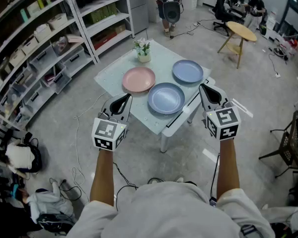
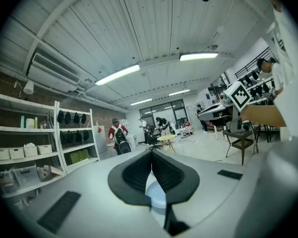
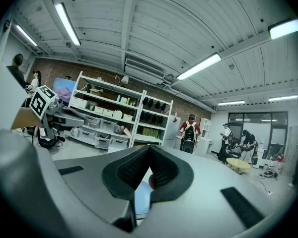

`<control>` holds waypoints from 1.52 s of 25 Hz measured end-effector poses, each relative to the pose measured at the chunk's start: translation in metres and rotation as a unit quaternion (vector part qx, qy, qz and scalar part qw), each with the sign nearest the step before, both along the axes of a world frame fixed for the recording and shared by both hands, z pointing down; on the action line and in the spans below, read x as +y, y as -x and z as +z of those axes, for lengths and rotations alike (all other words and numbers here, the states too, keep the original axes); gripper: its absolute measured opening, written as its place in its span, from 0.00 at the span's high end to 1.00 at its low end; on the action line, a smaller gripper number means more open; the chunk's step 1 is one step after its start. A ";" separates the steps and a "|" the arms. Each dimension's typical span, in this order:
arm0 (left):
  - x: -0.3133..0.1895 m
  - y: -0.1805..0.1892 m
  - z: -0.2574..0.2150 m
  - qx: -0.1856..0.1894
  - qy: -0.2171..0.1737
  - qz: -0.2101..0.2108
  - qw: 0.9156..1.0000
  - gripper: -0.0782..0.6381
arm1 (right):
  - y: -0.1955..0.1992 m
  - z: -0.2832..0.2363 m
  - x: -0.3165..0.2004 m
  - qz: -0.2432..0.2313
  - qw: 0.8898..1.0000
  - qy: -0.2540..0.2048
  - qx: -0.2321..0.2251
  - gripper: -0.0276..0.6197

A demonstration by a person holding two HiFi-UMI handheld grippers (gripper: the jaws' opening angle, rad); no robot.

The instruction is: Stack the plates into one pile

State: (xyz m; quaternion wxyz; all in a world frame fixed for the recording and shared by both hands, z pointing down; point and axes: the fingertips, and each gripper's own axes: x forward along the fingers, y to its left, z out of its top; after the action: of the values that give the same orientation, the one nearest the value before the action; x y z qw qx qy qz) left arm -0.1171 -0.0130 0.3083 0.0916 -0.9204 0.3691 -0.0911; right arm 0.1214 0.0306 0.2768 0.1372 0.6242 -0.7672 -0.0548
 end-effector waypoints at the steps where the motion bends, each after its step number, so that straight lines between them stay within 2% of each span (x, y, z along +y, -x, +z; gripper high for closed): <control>1: -0.002 0.005 0.001 0.001 0.000 0.000 1.000 0.87 | 0.005 0.001 0.000 0.002 1.000 0.000 0.001 0.94; 9: -0.012 0.025 0.006 0.007 0.004 0.014 1.000 0.87 | 0.043 0.005 0.000 -0.010 1.000 -0.010 -0.011 0.94; 15: -0.032 0.024 0.009 0.012 0.009 0.011 1.000 0.87 | 0.055 0.006 -0.015 -0.051 0.995 -0.011 -0.083 0.94; 17: -0.042 0.021 0.011 0.010 0.012 0.009 1.000 0.87 | 0.050 0.009 -0.028 -0.046 0.996 -0.011 -0.078 0.94; 24: -0.102 -0.012 0.017 0.001 0.019 -0.011 1.000 0.87 | 0.019 0.028 -0.094 -0.067 0.997 0.017 -0.025 0.94; 33: -0.195 -0.102 0.009 -0.008 0.029 -0.040 0.999 0.87 | -0.076 0.029 -0.204 -0.077 0.997 0.015 -0.003 0.94; 38: -0.249 -0.129 0.020 -0.004 0.052 -0.077 0.996 0.87 | -0.111 0.042 -0.267 -0.098 0.995 0.028 0.006 0.94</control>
State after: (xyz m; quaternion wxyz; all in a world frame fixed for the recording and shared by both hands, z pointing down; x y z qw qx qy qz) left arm 0.0115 -0.2617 0.3286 0.0380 -0.8924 0.4330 -0.1211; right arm 0.2328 -0.2366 0.3192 0.1531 0.5414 -0.8252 -0.0508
